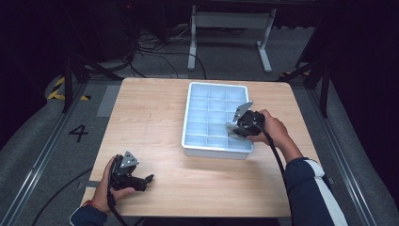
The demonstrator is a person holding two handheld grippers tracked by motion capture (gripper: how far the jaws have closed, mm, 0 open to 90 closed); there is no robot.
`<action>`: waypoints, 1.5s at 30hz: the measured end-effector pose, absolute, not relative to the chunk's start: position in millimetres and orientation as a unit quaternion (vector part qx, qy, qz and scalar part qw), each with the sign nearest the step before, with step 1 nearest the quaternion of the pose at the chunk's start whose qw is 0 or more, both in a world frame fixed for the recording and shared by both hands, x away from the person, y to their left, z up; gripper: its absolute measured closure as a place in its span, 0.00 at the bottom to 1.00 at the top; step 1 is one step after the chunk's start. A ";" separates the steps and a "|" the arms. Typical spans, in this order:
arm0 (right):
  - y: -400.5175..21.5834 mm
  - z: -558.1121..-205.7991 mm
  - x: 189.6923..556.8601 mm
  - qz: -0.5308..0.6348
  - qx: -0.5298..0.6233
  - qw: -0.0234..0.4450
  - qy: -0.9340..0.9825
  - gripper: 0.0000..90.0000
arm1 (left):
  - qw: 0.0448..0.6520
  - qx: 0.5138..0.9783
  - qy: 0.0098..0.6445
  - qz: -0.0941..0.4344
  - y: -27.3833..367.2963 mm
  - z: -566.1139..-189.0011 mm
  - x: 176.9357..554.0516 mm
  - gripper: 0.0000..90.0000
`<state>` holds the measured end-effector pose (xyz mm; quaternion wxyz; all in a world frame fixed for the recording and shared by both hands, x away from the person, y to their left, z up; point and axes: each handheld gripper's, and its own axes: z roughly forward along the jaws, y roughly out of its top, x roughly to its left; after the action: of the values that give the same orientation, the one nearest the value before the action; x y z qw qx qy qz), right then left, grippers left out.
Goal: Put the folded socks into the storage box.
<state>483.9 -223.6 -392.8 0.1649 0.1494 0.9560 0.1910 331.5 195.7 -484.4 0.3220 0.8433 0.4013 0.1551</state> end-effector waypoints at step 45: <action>-231.0 -379.6 489.3 0.171 0.166 0.137 0.961 0.75 | 0.326 0.839 0.409 0.148 195.5 -484.9 329.6 0.04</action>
<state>489.3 -231.0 -379.6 0.1366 0.1663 0.9614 0.1712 329.6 195.5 -484.9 0.3265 0.8391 0.4092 0.1482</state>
